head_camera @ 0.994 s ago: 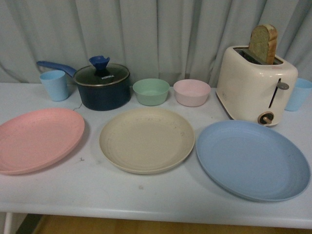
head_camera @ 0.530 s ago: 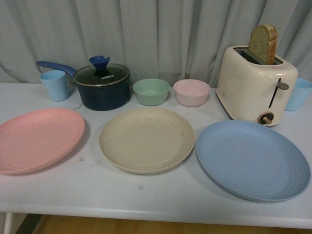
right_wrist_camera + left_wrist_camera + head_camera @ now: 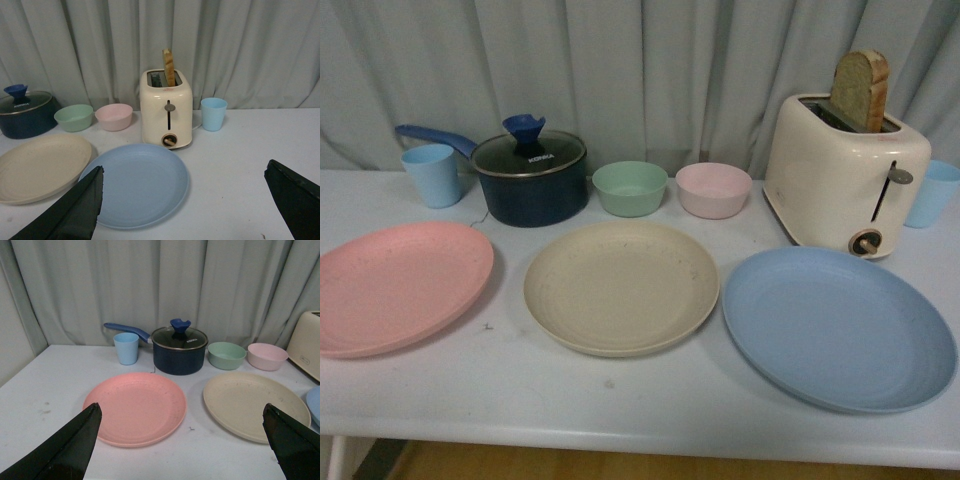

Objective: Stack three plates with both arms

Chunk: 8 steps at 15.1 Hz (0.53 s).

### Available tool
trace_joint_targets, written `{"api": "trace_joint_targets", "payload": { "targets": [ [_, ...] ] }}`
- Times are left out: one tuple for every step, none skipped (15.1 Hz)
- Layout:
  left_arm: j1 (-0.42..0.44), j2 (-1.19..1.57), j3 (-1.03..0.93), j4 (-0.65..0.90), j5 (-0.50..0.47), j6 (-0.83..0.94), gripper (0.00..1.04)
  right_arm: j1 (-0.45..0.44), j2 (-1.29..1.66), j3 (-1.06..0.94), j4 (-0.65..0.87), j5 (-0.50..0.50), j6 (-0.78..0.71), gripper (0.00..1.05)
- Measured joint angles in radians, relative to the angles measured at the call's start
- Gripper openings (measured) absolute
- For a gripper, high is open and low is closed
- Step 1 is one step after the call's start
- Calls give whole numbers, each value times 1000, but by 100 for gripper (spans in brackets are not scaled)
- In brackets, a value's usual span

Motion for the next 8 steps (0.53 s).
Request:
{"api": "trace_joint_targets", "payload": {
  "targets": [
    [0,0,0,0,0,0,98,0,0,0,0,0,0,98],
    [0,0,0,0,0,0,98,0,0,0,0,0,0,98],
    [0,0,0,0,0,0,98,0,0,0,0,0,0,98],
    [0,0,0,0,0,0,98,0,0,0,0,0,0,98],
    [0,0,0,0,0,0,98,0,0,0,0,0,0,98],
    [0,0,0,0,0,0,98,0,0,0,0,0,0,98],
    [0,0,0,0,0,0,98,0,0,0,0,0,0,98],
    [0,0,0,0,0,0,98,0,0,0,0,0,0,98]
  ]
}}
